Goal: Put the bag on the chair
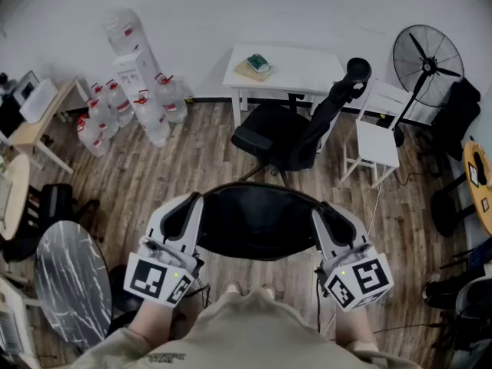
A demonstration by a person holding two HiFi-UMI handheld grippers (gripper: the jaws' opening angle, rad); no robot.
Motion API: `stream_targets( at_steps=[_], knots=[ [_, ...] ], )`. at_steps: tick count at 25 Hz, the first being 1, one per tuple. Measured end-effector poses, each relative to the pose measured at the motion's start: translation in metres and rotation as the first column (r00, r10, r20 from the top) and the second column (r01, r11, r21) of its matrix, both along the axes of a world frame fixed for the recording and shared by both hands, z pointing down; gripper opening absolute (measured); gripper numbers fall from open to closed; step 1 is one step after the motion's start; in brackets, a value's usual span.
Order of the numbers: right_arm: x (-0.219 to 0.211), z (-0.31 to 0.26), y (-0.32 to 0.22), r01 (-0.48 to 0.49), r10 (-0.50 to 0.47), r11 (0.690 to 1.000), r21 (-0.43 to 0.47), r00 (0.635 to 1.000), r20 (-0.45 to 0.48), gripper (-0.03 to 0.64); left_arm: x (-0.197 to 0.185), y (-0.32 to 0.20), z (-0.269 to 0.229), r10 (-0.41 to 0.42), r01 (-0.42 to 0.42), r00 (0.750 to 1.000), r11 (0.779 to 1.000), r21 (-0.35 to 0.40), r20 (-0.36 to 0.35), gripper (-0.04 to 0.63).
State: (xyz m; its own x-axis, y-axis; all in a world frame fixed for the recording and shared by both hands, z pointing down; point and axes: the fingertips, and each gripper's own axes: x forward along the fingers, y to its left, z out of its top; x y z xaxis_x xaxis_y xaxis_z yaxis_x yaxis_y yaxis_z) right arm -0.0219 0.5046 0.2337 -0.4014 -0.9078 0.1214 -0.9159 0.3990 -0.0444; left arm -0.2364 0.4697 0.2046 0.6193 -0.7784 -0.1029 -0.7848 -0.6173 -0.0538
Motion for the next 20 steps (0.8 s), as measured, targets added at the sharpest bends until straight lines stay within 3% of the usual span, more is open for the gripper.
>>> stream_targets(
  at_steps=[20],
  knots=[
    [0.059,0.02,0.004,0.027,-0.026,0.999,-0.029,0.999,0.02,0.091,0.059,0.005,0.013,-0.001,0.001,1.0,0.998,-0.065,-0.009,0.028]
  ],
)
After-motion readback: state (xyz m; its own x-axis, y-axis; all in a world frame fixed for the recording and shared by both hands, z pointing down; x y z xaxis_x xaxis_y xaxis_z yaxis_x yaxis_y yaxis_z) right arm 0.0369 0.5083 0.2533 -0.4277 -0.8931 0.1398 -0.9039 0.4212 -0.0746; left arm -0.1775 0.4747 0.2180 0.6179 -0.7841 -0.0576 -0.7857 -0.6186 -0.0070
